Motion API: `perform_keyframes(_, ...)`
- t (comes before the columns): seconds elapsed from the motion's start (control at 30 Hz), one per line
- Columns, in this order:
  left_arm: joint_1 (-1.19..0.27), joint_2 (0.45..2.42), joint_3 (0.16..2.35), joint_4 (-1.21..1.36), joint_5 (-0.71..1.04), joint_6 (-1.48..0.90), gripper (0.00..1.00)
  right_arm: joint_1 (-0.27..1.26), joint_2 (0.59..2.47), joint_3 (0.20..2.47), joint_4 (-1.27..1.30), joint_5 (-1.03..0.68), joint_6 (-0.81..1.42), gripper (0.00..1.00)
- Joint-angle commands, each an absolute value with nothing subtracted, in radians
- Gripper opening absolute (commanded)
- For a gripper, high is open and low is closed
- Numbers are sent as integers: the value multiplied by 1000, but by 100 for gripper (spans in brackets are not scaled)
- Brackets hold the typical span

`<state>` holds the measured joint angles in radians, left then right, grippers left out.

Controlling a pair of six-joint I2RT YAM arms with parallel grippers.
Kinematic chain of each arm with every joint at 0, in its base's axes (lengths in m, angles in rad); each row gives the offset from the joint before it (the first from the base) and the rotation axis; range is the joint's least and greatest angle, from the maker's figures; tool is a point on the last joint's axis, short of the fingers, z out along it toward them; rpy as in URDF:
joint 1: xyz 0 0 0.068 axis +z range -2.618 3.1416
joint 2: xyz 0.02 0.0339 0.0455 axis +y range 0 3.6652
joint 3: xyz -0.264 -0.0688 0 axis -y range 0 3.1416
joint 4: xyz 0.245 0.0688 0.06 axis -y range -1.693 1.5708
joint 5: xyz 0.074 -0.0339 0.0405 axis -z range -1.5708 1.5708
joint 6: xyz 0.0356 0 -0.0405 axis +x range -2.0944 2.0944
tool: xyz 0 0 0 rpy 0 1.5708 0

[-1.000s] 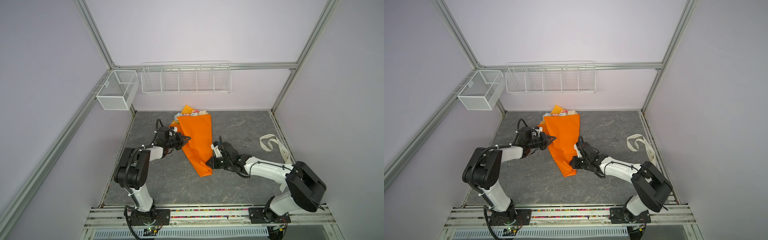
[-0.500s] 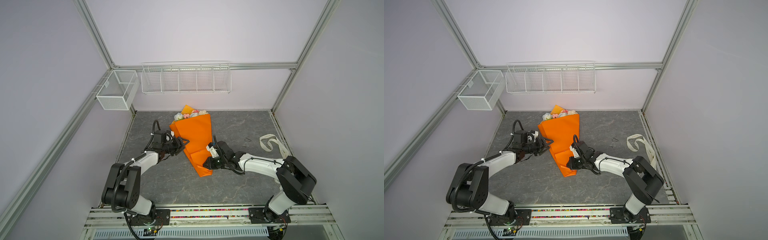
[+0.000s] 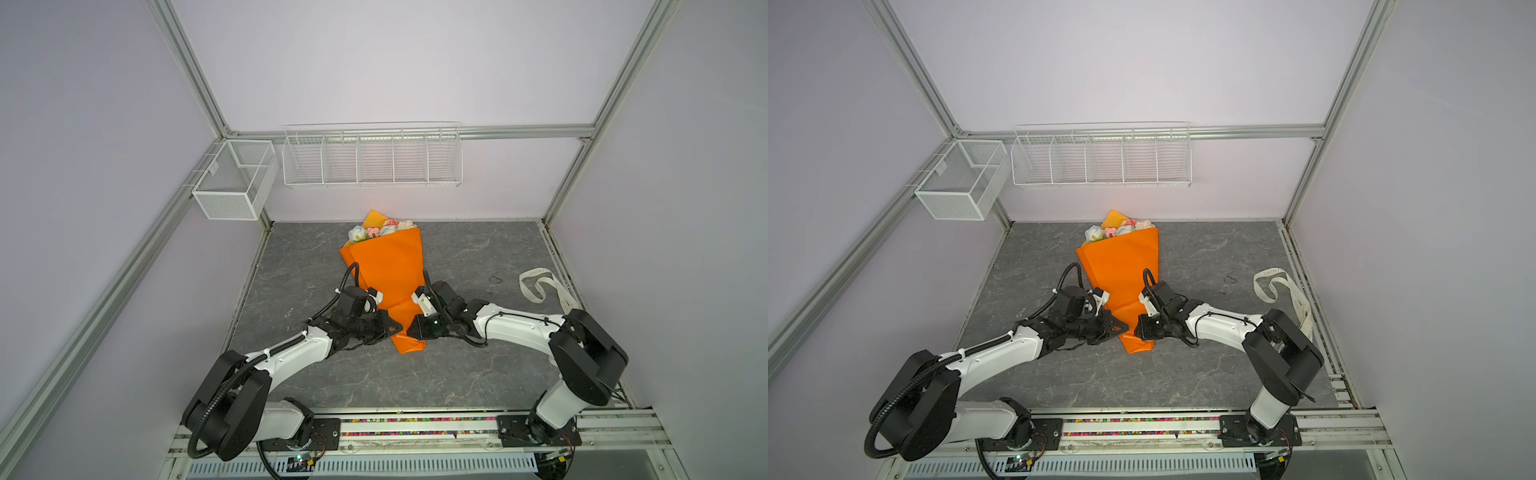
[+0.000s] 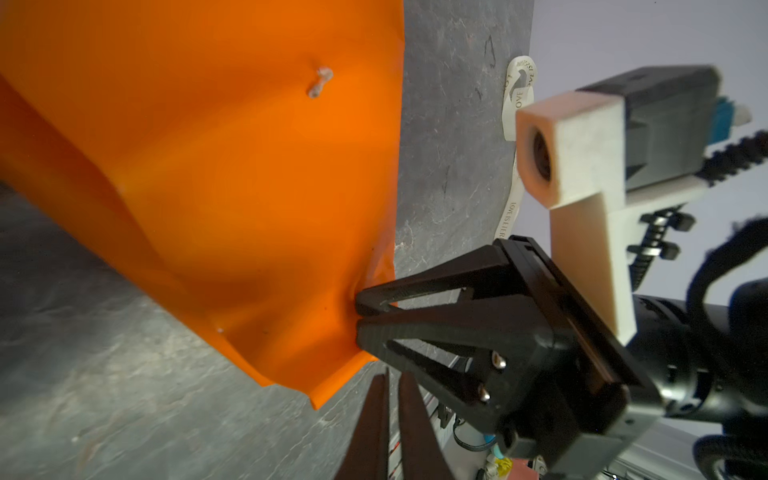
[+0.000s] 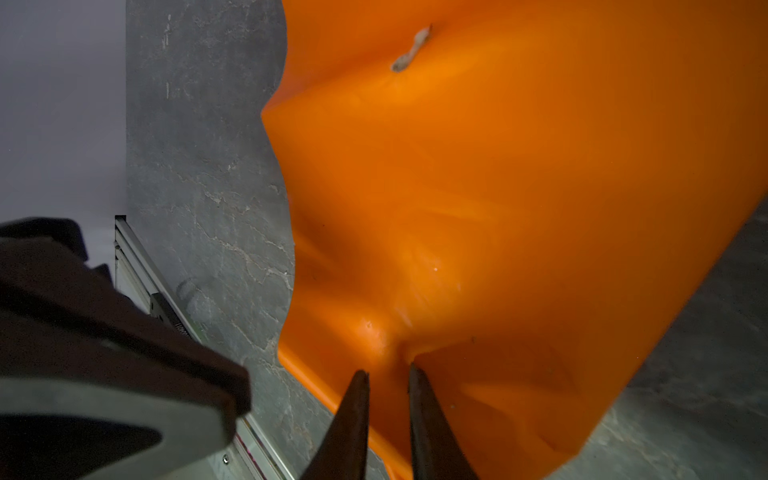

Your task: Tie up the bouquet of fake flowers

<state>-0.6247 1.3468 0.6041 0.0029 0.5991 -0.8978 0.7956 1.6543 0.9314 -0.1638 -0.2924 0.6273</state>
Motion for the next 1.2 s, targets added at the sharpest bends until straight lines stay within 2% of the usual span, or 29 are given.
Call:
perform_keyframes(0.0, -659, 1372, 598, 25, 597, -926, 8, 798, 1661, 936, -187, -287, 625, 22)
perform_keyframes(0.27, -660, 1440, 607, 86, 549, -933, 13, 798, 1689, 919, -183, -314, 653, 23)
perform_keyframes(0.5, -660, 1565, 567, 202, 573, -958, 12, 799, 1682, 942, -265, -261, 638, 26)
perform_keyframes(0.83, -660, 1572, 536, 200, 562, -943, 13, 796, 1634, 970, -330, -214, 627, 31)
perform_keyframes(0.9, -660, 1571, 527, 190, 547, -943, 13, 796, 1662, 973, -320, -216, 625, 28)
perform_keyframes(1.0, -658, 1548, 522, 153, 503, -936, 11, 795, 1718, 958, -261, -251, 645, 19)
perform_keyframes(1.17, -657, 1545, 540, 119, 494, -918, 10, 794, 1732, 899, -166, -265, 709, 18)
